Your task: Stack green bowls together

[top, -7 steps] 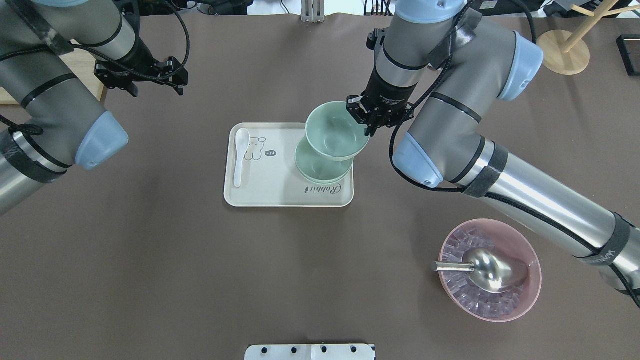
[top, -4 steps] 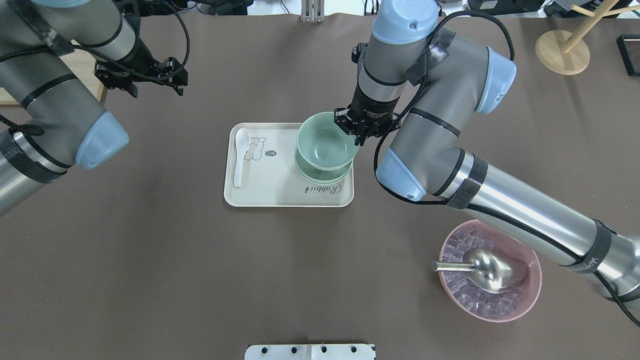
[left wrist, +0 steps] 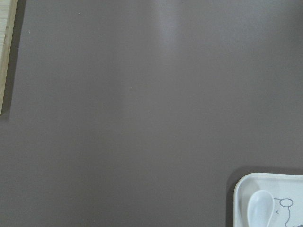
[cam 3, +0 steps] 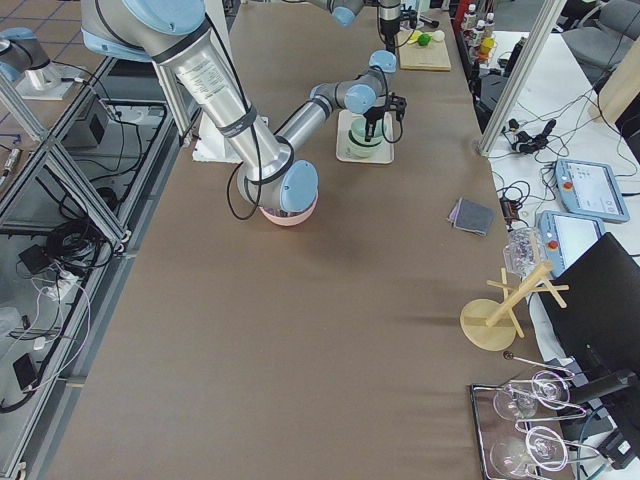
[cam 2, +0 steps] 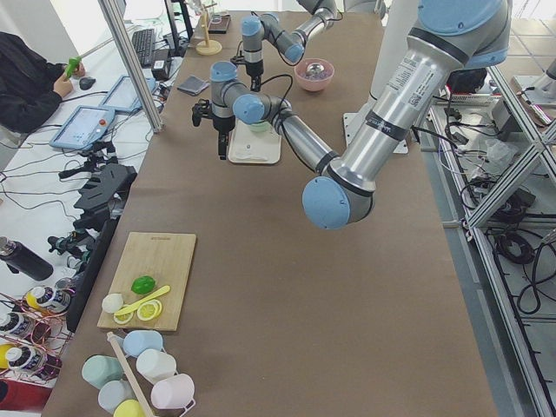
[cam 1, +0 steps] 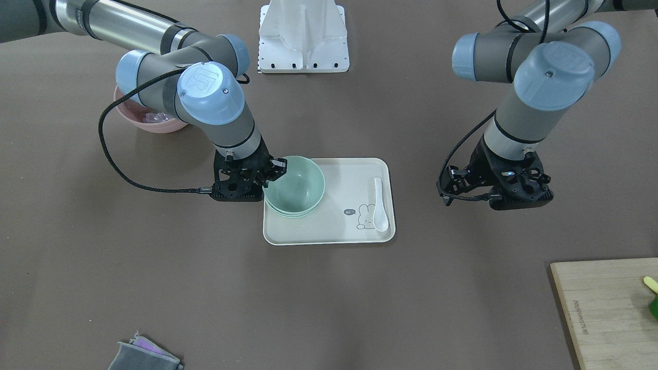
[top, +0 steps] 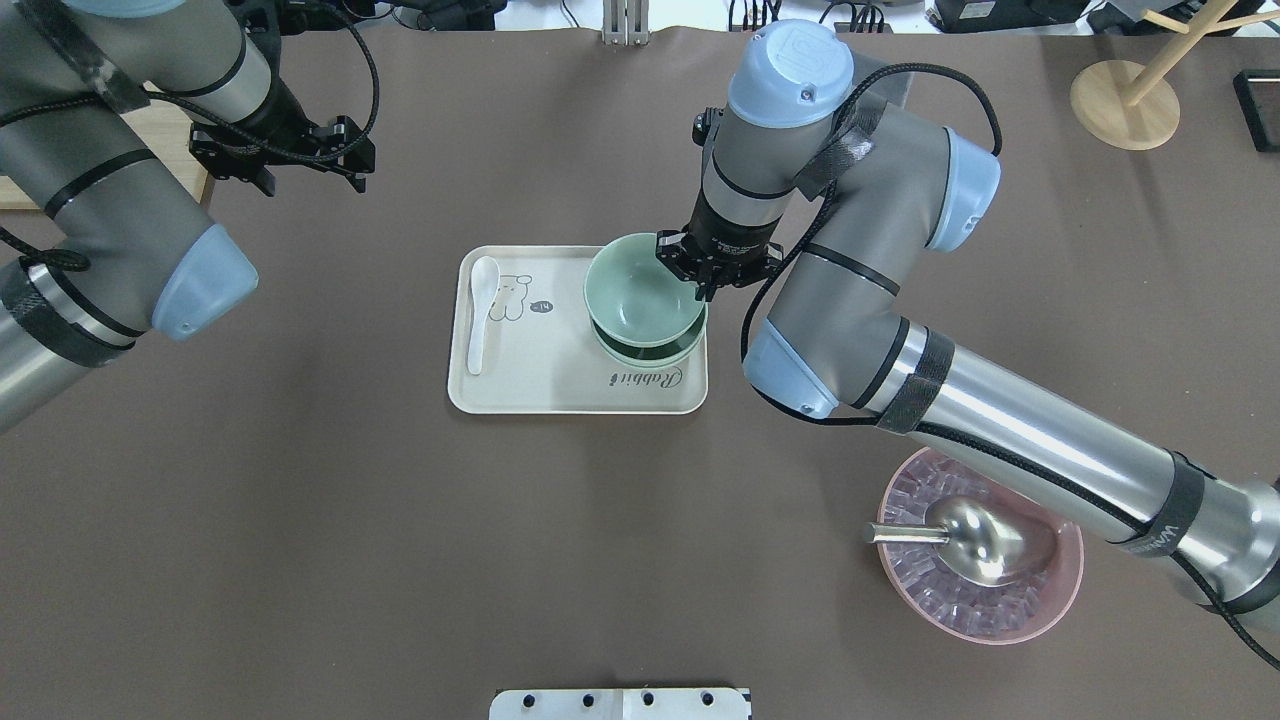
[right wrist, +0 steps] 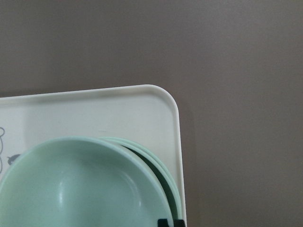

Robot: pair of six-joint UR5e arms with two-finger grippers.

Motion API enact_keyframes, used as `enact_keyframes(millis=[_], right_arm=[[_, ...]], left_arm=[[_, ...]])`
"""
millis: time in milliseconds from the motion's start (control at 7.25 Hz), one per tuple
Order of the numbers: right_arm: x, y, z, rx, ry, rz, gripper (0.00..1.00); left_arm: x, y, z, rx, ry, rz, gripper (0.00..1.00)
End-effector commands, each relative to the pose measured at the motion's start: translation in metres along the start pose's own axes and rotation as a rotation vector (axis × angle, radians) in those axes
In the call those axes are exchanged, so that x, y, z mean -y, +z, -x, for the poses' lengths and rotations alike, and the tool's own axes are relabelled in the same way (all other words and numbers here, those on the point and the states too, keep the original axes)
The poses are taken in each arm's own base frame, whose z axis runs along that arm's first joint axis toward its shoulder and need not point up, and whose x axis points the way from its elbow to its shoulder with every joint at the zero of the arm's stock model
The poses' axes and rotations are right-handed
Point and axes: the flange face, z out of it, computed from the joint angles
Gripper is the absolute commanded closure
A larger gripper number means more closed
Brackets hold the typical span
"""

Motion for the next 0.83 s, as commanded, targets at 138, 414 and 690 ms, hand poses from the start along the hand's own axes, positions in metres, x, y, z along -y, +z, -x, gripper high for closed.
enact_keyframes(millis=[138, 414, 690], right_arm=[[-0.0004, 0.0022, -0.0010, -0.002, 0.002, 0.001, 1.00], [-0.0010, 0.0061, -0.0019, -0.007, 0.002, 0.006, 1.00], [-0.0018, 0.0093, -0.0019, -0.011, 0.003, 0.010, 1.00]], left_arm=[[-0.0001, 0.0014, -0.0013, 0.000, 0.001, 0.001, 0.02], [-0.0001, 0.0014, -0.0013, 0.000, 0.002, 0.001, 0.02], [-0.0003, 0.0020, -0.0005, 0.001, 0.000, 0.002, 0.02]])
